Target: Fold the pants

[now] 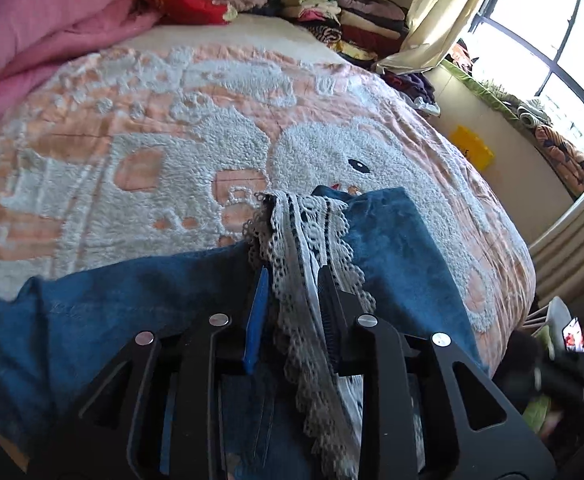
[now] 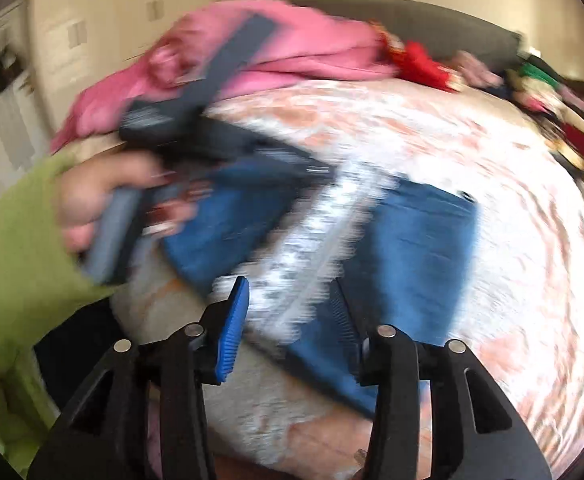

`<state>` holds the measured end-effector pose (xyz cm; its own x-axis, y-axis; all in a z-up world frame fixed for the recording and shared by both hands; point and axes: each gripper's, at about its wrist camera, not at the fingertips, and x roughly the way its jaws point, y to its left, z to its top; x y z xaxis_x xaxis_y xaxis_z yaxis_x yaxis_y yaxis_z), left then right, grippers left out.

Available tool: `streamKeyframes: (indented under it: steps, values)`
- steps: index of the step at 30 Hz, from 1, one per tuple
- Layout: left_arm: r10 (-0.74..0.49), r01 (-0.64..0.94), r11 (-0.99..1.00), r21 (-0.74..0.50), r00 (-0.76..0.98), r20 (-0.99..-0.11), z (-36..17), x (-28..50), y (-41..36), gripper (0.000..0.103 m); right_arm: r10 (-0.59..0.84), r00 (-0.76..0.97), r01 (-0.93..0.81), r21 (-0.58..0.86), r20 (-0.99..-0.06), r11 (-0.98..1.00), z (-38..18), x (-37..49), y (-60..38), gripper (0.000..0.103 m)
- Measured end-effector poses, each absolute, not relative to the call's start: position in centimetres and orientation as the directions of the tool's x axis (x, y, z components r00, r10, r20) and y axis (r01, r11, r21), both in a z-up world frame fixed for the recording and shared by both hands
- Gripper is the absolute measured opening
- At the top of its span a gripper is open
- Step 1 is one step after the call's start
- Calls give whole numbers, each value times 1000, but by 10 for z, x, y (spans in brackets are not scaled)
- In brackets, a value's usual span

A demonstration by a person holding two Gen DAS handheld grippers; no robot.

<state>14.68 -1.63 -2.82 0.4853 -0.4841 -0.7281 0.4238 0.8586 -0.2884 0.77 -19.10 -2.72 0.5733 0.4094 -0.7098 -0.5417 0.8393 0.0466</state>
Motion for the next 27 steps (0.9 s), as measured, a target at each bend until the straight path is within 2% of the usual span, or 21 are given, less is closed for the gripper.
streamKeyframes:
  steps: [3, 7, 11, 12, 13, 18, 23, 27]
  values:
    - [-487, 443, 853, -278, 480, -729, -27, 129, -15, 24, 332, 560, -449, 58, -759, 892, -45, 20, -208, 42]
    - [-473, 439, 858, -266, 474, -742, -31, 109, -11, 31, 301, 446, -413, 104, -843, 905, -80, 30, -210, 51]
    - [-459, 420, 869, -262, 486, -744, -27, 99, 0, 43, 302, 460, -414, 99, -835, 905, -78, 29, -209, 52]
    - [-454, 417, 872, -256, 493, -743, -25, 96, 3, 45, 312, 460, -412, 111, -831, 904, -76, 29, -211, 55]
    - [-442, 409, 879, -245, 505, -741, -22, 93, 9, 46, 324, 463, -410, 125, -825, 904, -71, 24, -213, 63]
    - [-400, 362, 905, -223, 547, -735, -13, 83, 31, 65, 353, 516, -405, 141, -781, 903, -43, 6, -215, 81]
    - [-339, 285, 937, -203, 595, -729, -6, 76, 59, 84, 375, 565, -407, 148, -735, 902, -17, 5, -215, 92]
    - [-302, 225, 953, -205, 620, -724, -2, 73, 85, 90, 383, 595, -411, 142, -707, 901, 1, 14, -211, 94]
